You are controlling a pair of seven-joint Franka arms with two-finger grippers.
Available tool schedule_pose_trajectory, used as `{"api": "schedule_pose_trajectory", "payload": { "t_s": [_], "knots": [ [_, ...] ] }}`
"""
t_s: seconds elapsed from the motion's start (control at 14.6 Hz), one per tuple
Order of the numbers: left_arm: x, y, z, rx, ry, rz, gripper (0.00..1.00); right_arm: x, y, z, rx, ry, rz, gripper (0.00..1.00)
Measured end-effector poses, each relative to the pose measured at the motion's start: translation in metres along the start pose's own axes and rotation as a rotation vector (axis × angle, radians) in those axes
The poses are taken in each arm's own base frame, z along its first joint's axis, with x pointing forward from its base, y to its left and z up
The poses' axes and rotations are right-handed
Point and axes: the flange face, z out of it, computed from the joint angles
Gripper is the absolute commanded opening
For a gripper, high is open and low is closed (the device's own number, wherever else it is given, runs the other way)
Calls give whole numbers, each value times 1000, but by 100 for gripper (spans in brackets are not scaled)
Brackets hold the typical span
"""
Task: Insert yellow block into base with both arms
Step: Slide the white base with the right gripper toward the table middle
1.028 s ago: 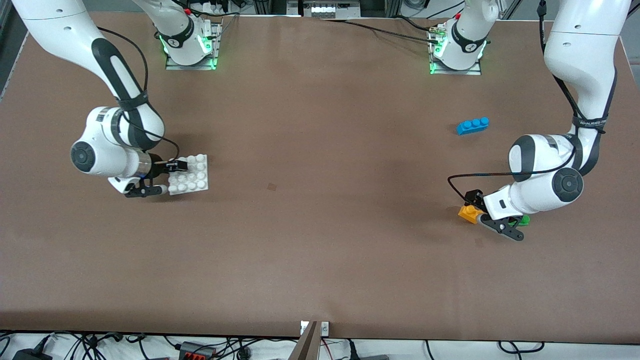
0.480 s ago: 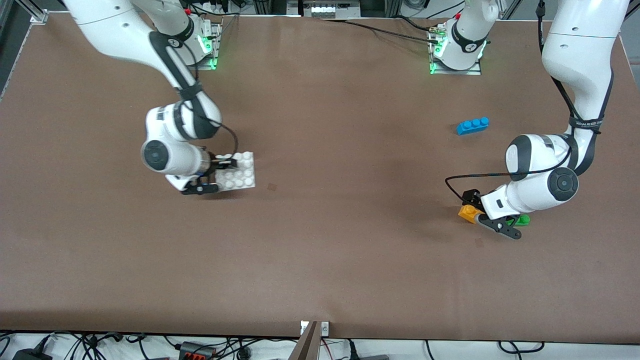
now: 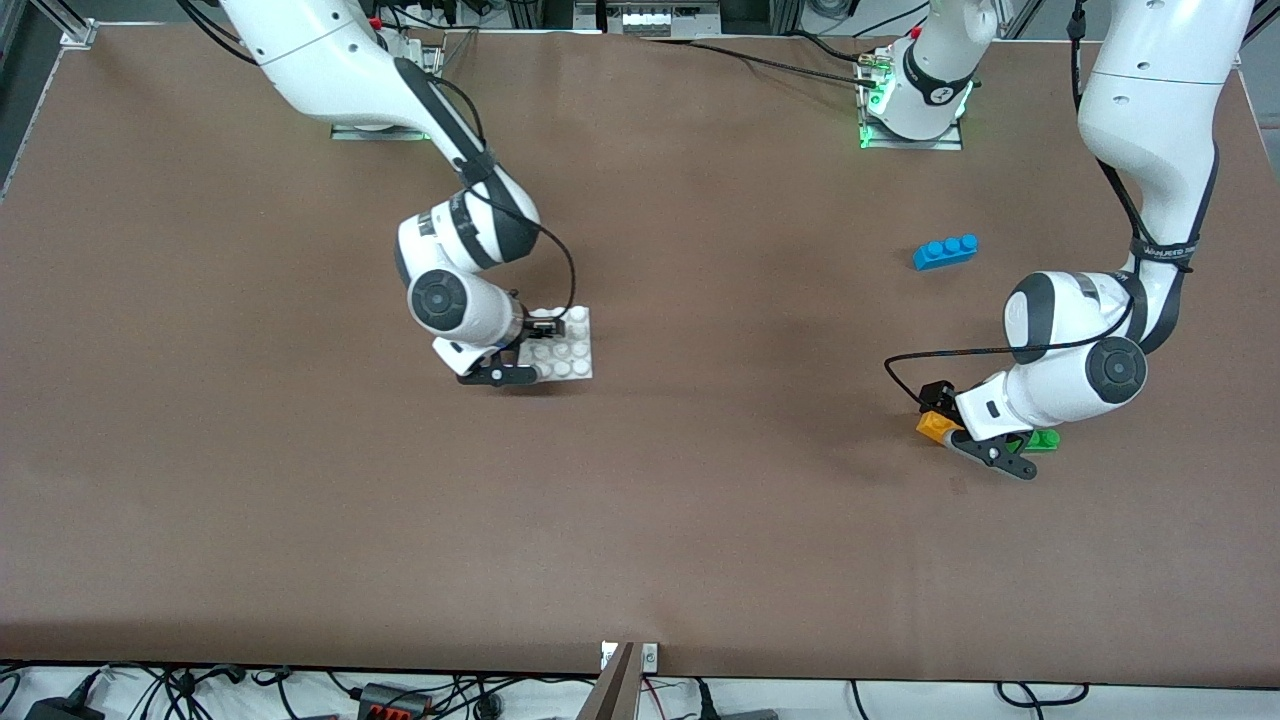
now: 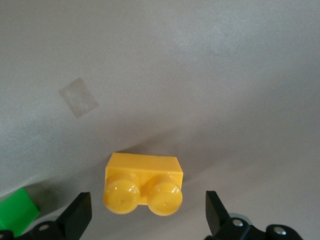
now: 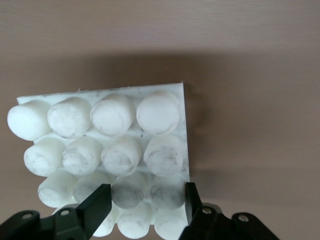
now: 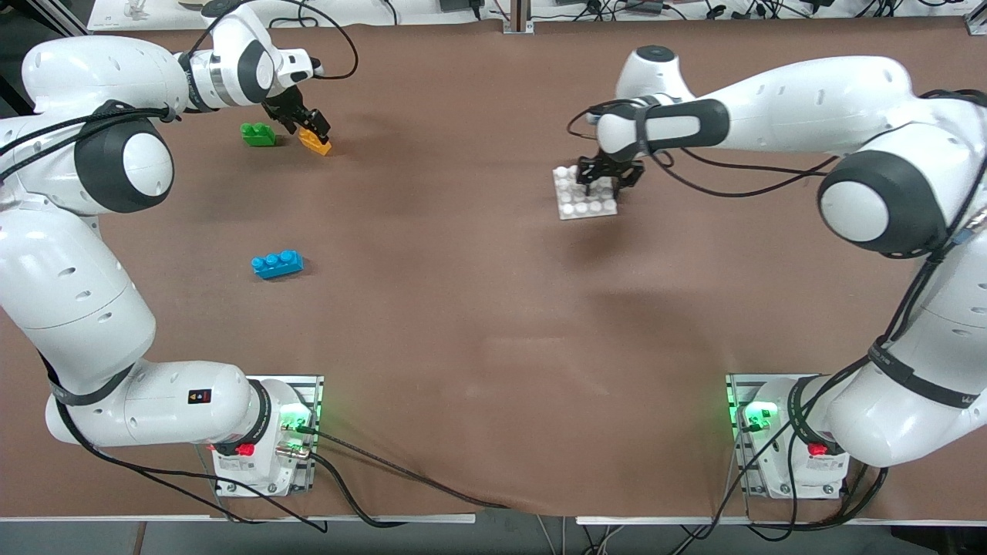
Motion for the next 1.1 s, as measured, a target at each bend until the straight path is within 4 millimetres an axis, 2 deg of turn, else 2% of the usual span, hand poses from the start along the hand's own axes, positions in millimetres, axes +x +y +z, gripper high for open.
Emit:
{"api": "schedule_pose_trajectory", "payload": {
  "t_s": [0.27, 0.48, 0.69, 0.89, 0.96, 1.1],
  "knots": [
    [2, -1, 5, 6, 16, -2, 100, -11, -73, 11, 27, 25, 39, 65],
    [2, -2, 10, 7, 19, -2, 100, -21, -112, 19, 81, 8, 82, 65],
    [2, -2, 11, 8, 20, -3, 92, -27, -134, 24, 111, 3, 81, 65],
    [2, -2, 13, 7, 19, -3, 76, -39, -152, 29, 112, 5, 60, 68],
    [2, -2, 13, 7, 19, -3, 71, -42, -154, 32, 111, 4, 55, 79],
    [2, -2, 13, 7, 19, -3, 65, -42, -156, 31, 112, 7, 53, 93]
  ]
}}
